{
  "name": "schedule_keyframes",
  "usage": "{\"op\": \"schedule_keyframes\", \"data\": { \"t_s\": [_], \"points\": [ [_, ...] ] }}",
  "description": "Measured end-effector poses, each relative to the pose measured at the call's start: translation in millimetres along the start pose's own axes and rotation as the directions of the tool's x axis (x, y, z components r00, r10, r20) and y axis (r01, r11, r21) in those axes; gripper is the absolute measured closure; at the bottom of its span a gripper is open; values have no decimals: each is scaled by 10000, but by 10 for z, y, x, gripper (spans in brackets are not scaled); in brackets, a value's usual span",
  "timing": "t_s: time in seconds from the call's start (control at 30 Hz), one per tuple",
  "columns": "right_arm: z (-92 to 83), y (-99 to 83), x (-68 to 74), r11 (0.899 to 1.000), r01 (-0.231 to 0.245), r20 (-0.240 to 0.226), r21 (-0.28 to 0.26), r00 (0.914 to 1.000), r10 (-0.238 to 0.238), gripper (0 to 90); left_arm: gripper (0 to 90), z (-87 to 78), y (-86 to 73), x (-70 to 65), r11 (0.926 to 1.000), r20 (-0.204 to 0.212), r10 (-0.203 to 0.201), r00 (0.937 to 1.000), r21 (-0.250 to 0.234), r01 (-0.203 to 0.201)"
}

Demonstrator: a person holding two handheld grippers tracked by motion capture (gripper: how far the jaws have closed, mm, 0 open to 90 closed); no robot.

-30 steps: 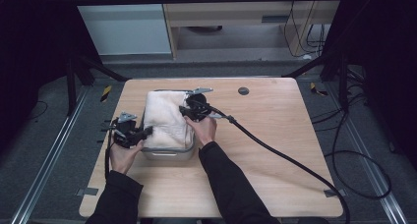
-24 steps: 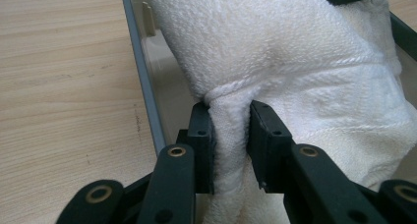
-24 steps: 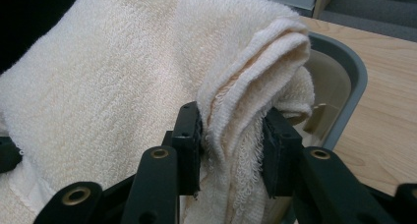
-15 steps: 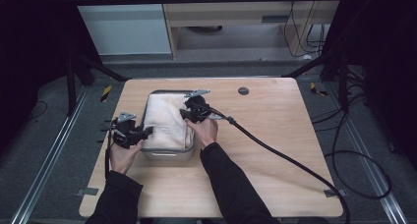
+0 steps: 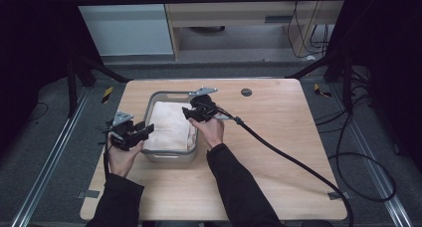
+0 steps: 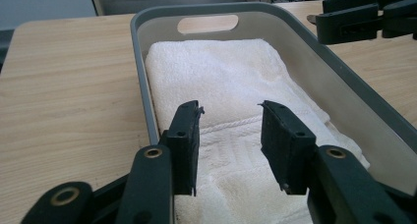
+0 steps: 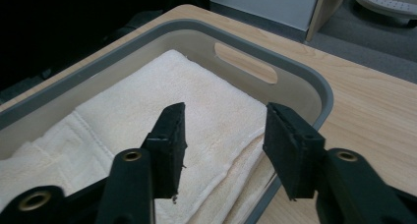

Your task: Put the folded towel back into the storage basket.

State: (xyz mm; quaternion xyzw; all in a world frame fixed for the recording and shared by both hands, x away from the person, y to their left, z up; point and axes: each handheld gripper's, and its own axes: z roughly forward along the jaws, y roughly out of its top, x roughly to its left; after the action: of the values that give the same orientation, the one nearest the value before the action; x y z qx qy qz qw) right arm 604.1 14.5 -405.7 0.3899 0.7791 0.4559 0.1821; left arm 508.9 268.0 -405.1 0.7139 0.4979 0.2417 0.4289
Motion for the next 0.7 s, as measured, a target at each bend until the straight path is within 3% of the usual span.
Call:
{"op": "schedule_keyframes", "data": {
  "t_s": [0.07,0.33,0.7],
  "points": [
    [-46,-8,-18,9995,-286,-350,99,9990,289,419,552,-14,0,-25,9999,-90,122,9999,-80,-123],
    [-328,-70,-81,10000,-51,-447,-38,9990,49,262,400,-59,-48,-79,9989,-203,209,9996,-409,-218],
    [-796,-396,-298,9997,163,-77,-160,9998,-164,137,283,-142,-144,-164,9984,108,301,9995,-493,-295]
  ]
}}
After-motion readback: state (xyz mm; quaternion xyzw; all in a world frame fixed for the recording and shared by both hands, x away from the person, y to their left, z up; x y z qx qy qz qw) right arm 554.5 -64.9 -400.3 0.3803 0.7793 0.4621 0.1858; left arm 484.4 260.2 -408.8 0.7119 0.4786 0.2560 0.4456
